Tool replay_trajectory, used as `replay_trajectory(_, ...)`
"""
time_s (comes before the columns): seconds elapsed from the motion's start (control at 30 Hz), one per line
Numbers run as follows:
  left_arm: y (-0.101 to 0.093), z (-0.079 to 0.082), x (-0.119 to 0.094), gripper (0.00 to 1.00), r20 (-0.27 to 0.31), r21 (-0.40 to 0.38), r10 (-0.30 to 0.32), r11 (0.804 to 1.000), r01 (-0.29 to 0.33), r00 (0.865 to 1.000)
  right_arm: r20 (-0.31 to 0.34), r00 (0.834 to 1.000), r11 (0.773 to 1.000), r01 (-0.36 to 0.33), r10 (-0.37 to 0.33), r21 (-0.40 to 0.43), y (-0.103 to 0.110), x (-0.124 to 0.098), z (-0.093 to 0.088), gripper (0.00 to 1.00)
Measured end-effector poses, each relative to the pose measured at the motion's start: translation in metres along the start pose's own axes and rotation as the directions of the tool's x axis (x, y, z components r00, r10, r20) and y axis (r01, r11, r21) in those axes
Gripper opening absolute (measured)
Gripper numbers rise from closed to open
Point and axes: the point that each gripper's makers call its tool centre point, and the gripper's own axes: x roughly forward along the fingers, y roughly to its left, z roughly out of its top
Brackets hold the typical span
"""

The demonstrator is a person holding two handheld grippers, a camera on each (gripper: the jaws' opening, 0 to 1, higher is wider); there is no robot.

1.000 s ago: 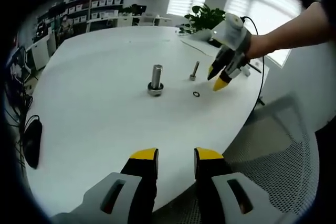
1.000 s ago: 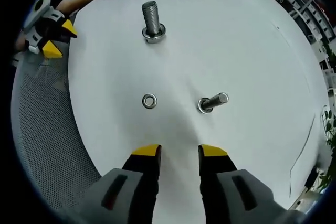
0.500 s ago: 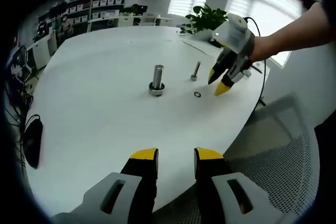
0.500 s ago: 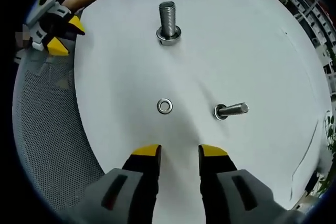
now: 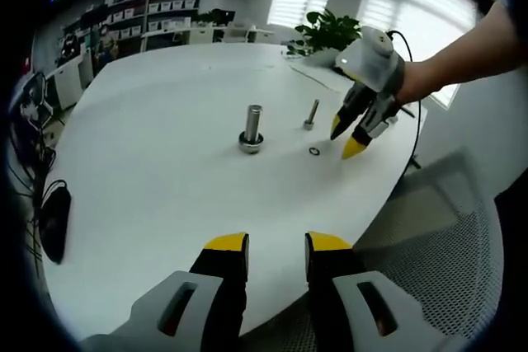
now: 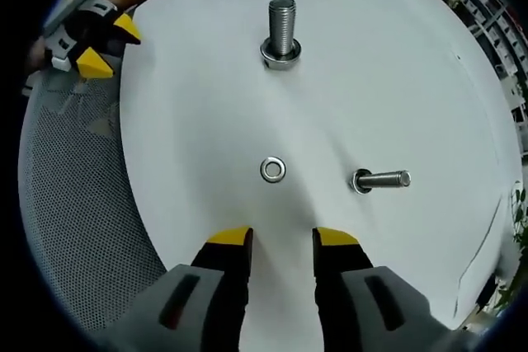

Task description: Place the washer onto the threaded stud by aligning its center hole with the stud, sliding it down to the base, and recovering from edge contact or off-axis alignment until the washer reaches the visible bottom stop.

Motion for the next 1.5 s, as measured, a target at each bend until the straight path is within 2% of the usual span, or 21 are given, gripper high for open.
replay_trajectory(0.2, 0.001, 0.001, 0.0, 0.25, 0.005, 0.003, 0.004, 1.0, -0.004, 1.0, 0.002, 1.0, 1.0, -0.009, 0.009, -0.009, 0.006, -0.001, 0.006, 0.32)
replay_trajectory(0.47, 0.003, 0.002, 0.0, 0.25, 0.009, 0.004, 0.016, 1.0, -0.016, 1.0, 0.028, 0.999, 1.0, -0.018, 0.018, -0.011, 0.01, -0.002, 0.023, 0.32)
replay_trajectory(0.73, 0.006, 0.001, -0.001, 0.25, 0.006, -0.003, 0.032, 0.999, -0.031, 0.999, 0.032, 0.999, 0.998, -0.035, 0.036, -0.046, 0.016, 0.005, 0.038, 0.32)
replay_trajectory(0.93, 0.007, 0.0, -0.001, 0.25, -0.002, 0.001, 0.037, 0.999, -0.037, 0.999, 0.059, 0.998, 0.997, -0.03, 0.034, -0.069, 0.017, 0.005, 0.052, 0.32)
replay_trajectory(1.1, 0.007, 0.0, -0.001, 0.25, -0.004, 0.001, 0.04, 0.999, -0.04, 0.999, 0.062, 0.998, 0.997, -0.029, 0.034, -0.066, 0.015, 0.005, 0.052, 0.32)
replay_trajectory(1.3, 0.008, 0.0, 0.0, 0.25, -0.004, -0.002, 0.037, 0.999, -0.037, 0.999, 0.046, 0.998, 0.998, -0.037, 0.039, -0.054, 0.014, 0.007, 0.044, 0.32)
replay_trajectory(1.5, 0.008, 0.0, 0.0, 0.25, -0.002, -0.005, 0.036, 0.999, -0.036, 0.999, 0.048, 0.998, 0.996, -0.023, 0.027, -0.081, 0.013, 0.009, 0.045, 0.3)
